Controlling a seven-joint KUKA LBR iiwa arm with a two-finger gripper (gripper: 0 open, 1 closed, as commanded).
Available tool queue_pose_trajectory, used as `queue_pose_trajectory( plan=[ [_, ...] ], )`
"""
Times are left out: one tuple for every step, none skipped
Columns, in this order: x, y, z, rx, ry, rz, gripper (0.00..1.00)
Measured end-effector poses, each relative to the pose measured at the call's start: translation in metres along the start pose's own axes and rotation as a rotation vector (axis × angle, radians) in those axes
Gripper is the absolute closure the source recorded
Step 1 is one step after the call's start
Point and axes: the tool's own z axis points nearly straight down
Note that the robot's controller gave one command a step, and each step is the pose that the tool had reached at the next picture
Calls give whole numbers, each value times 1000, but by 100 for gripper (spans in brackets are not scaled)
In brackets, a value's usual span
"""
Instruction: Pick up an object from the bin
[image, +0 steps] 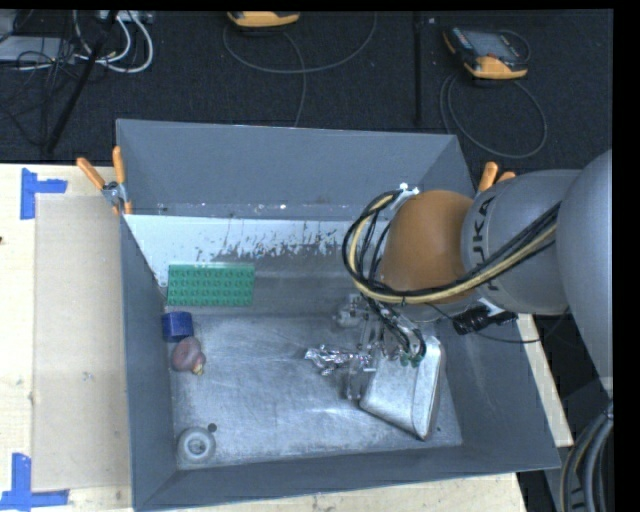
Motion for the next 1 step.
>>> queue_pose_trajectory(
  plan=[
    [-1, 0, -1, 0, 1, 1, 0]
  ],
)
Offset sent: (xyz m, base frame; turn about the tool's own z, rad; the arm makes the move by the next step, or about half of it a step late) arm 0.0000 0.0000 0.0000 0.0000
